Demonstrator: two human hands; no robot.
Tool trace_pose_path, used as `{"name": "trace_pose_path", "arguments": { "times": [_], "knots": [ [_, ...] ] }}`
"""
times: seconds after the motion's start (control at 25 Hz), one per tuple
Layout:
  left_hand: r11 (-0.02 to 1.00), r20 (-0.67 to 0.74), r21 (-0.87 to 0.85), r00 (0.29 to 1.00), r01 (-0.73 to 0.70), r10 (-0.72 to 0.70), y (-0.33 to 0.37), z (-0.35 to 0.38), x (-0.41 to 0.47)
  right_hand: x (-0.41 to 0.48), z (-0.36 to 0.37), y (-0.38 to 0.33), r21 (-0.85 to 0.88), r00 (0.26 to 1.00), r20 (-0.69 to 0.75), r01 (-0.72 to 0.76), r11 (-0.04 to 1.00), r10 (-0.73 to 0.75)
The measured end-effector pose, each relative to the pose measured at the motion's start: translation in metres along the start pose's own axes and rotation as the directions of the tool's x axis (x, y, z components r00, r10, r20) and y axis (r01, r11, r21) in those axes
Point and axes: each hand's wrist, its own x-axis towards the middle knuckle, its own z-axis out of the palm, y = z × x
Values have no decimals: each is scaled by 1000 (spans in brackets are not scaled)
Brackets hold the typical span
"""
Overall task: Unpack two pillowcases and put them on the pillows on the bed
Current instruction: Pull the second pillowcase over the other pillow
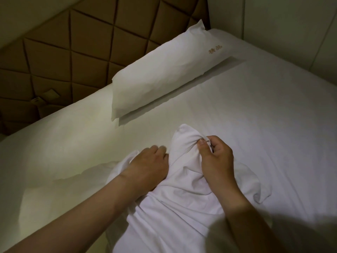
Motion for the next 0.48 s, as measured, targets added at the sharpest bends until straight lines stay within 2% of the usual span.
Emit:
{"name": "trace_pose_path", "arguments": {
  "times": [0.04,0.08,0.12,0.2,0.24,0.4,0.48],
  "knots": [
    [998,-137,-3,989,-63,62,-3,3,1,0,0,1,21,1000,2,-6,1000,6],
    [993,-221,-88,974,-78,57,-3,5,0,1,1,2,49,1000,4,-19,999,18],
    [964,-251,-256,968,-71,5,-3,5,-1,2,1,3,78,999,3,-41,996,41],
    [789,-86,-611,985,65,-148,0,-7,0,3,1,7,105,997,-4,-77,991,78],
    [705,53,-693,986,152,-161,1,-14,1,4,1,8,112,996,-2,-87,990,88],
    [662,294,-688,948,297,-119,-9,-55,34,3,3,10,134,992,30,-126,983,123],
    [570,394,-736,916,365,-78,-14,-62,52,3,1,9,171,990,26,-142,975,140]
  ]
}}
